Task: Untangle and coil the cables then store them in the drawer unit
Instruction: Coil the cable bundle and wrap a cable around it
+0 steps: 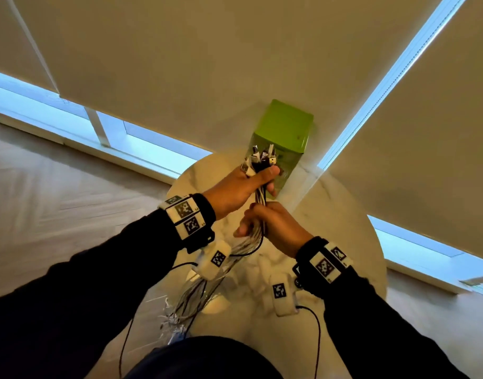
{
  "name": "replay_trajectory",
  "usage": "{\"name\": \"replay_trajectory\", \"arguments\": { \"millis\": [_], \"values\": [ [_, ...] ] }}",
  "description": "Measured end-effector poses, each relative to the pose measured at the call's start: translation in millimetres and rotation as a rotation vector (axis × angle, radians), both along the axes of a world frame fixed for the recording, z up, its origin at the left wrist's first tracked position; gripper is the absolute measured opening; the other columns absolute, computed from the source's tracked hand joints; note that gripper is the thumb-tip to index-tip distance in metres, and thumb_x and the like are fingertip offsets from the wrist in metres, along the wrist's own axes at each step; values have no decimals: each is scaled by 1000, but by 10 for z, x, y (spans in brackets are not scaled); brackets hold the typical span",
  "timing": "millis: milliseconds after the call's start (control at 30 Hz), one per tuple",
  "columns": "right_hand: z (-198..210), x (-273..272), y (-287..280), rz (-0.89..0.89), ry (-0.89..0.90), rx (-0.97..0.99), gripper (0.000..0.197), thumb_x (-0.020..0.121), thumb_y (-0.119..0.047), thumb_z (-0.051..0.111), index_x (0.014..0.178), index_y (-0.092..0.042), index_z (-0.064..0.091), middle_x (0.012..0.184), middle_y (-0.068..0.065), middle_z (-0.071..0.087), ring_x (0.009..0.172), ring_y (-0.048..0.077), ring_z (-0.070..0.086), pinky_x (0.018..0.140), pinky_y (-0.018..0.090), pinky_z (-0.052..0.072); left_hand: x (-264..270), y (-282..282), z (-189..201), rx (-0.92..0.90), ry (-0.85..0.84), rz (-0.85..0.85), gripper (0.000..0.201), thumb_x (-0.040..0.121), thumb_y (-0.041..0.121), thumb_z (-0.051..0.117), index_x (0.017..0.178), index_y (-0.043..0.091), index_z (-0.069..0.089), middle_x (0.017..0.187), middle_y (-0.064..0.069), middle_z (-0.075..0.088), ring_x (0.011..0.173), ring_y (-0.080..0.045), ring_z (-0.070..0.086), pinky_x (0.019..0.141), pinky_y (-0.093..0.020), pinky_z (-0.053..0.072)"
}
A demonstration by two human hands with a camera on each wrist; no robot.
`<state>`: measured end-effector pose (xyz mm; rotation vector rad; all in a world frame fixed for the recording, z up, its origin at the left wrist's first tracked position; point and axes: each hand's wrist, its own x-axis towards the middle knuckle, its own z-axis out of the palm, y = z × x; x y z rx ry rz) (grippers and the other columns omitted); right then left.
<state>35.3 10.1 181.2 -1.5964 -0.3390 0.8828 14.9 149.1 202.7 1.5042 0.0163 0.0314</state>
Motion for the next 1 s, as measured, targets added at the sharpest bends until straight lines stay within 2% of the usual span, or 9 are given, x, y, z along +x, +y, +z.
{"name": "replay_trajectory", "arguments": {
  "millis": [100, 200, 333, 400, 467, 600, 733, 867, 1000],
  "values": [
    [-5, -4, 62, -202, -9, 233, 22, 95, 2, 42, 101, -7, 62, 97, 29, 66, 95, 42, 68, 87, 49, 57, 18, -112, 171, 134, 4, -68, 33, 103, 33, 53, 76, 16, 59, 56, 8, 63, 47, -8, 58, 51, -22, 48],
    [42, -32, 64, -197, 39, 262, 22, 100, -2, 34, 82, -9, 46, 55, 8, 41, 47, 21, 43, 50, 31, 40, 54, -114, 197, 218, -56, -105, 34, 103, 35, 54, 74, 18, 59, 66, 7, 66, 61, -11, 64, 64, -28, 51],
    [41, 15, -57, -178, 130, 213, 28, 93, -16, 46, 68, -18, 34, 56, -3, 18, 48, 12, 12, 49, 29, 11, 39, -4, -36, 133, -80, -183, 24, 99, 35, 61, 114, 16, 63, 101, 5, 72, 99, -7, 68, 86, -25, 53],
    [46, 51, -109, -235, 160, 238, 37, 98, -18, 48, 62, -19, 37, 55, -3, 18, 45, 11, 14, 47, 26, 12, -66, 28, -315, 55, -5, -295, 66, 81, 54, 75, 132, 23, 47, 126, -1, 63, 119, -14, 62, 99, -32, 52],
    [83, 103, -155, -258, 192, 281, 40, 99, -18, 46, 61, -19, 34, 55, -2, 14, 44, 11, 12, 45, 26, 11, -224, 3, -625, 99, 156, -449, 76, 75, 54, 81, 136, 26, 45, 136, -5, 58, 126, -19, 59, 105, -39, 49],
    [185, 238, -251, -291, 234, 338, 38, 100, -20, 43, 64, -19, 32, 50, -4, 17, 41, 12, 12, 48, 28, 8, -523, -96, -1134, 301, 260, -627, 24, 90, 31, 74, 106, 15, 67, 105, -1, 75, 103, -21, 70, 94, -37, 54],
    [222, 395, -311, -436, 194, 346, 37, 101, -23, 44, 65, -18, 37, 50, -3, 22, 39, 10, 18, 47, 28, 11, -738, -124, -1429, 152, 417, -394, 42, 87, 51, 69, 92, 11, 57, 73, -9, 69, 80, -38, 72, 84, -53, 57],
    [146, 582, -394, -652, 165, 332, 38, 103, -24, 44, 66, -18, 38, 50, -5, 24, 38, 9, 19, 41, 24, 16, -820, 21, -1380, 268, 327, -298, 36, 96, 49, 60, 92, 14, 50, 63, -1, 49, 53, -20, 54, 55, -35, 49],
    [-12, 723, -503, -718, 182, 207, 38, 104, -23, 43, 67, -19, 37, 47, -7, 20, 37, 8, 15, 38, 23, 13, -683, 261, -1027, 290, 320, -216, 47, 102, 58, 35, 97, 26, 70, 66, 3, 43, 53, -10, 37, 50, -26, 36]
  ]
}}
